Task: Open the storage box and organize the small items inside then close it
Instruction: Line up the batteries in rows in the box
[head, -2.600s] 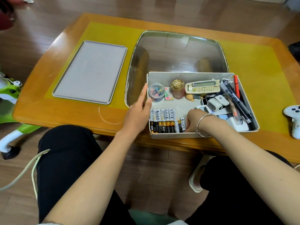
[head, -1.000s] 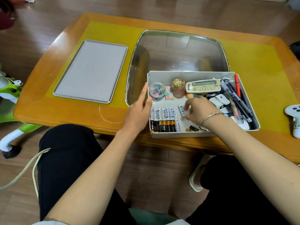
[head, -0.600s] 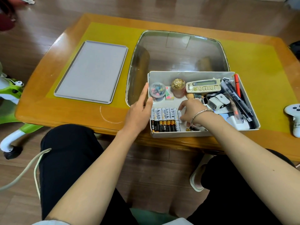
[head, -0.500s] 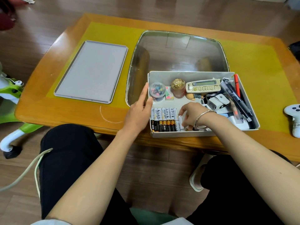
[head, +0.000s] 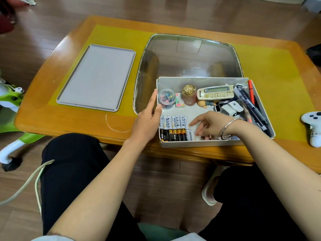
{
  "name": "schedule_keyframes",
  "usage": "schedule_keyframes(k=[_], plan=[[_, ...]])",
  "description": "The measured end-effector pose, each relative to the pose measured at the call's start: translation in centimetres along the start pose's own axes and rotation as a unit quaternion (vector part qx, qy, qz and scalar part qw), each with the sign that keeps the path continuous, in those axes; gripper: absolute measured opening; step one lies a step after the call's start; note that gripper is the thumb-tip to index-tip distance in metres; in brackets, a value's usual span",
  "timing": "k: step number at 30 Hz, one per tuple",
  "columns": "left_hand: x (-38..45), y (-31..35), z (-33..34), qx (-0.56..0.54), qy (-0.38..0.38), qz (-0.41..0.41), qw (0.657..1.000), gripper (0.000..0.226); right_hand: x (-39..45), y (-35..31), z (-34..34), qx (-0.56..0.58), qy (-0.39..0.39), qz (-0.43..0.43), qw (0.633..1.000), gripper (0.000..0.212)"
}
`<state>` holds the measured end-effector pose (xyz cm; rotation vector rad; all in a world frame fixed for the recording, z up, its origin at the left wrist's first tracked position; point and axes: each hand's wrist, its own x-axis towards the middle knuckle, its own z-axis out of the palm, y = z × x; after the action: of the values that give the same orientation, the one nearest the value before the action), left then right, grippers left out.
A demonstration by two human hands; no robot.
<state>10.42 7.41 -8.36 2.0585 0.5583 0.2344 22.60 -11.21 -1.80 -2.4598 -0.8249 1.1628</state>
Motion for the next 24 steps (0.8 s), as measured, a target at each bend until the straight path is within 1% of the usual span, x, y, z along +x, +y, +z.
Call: schedule_keyframes(k=[2,4,5,8,13,17,20,24], plan=[[0.0,0.1,0.0,0.002,0.001,0.001,1.0,0.052,-0.9,0.2,-0.7,0.026,0.063,-0.019,0.997,0.032],[0.0,0.1,0.0,0.002,0.002,0.003,1.0,0.052,-1.9,0.8,-1.5,-0.001,0.116,-0.019,0.993,0.029],[0.0,0.1,-0.1,0.001,0.002,0.003,1.0,0.052,-2.3,1.2,-1.9,-0.027,0.119,-0.013,0.992,0.027],[0.0,0.1,0.0,-0.004,0.0,0.002,1.0,0.052,-4.0,2.6,-2.9,-0.067,0.078,0.025,0.994,0.027],[0.1,0.0,0.0,0.0,0.002,-0.001,1.0,0.051,-4.1,3.4,-2.6,-0.151,0.067,0.064,0.984,0.026],[0.1,0.0,0.1,0.004,0.003,-0.003,1.0,0.051,-3.0,3.6,-2.3,-0.209,-0.012,0.084,0.974,0.035],[0.1,0.0,0.0,0.002,-0.001,-0.004,1.0,0.051,-2.4,4.0,-2.5,-0.22,-0.053,0.094,0.969,0.04],[0.0,0.0,0.1,0.001,0.0,-0.002,1.0,0.051,-2.1,4.8,-2.4,-0.211,-0.065,0.096,0.97,0.043]])
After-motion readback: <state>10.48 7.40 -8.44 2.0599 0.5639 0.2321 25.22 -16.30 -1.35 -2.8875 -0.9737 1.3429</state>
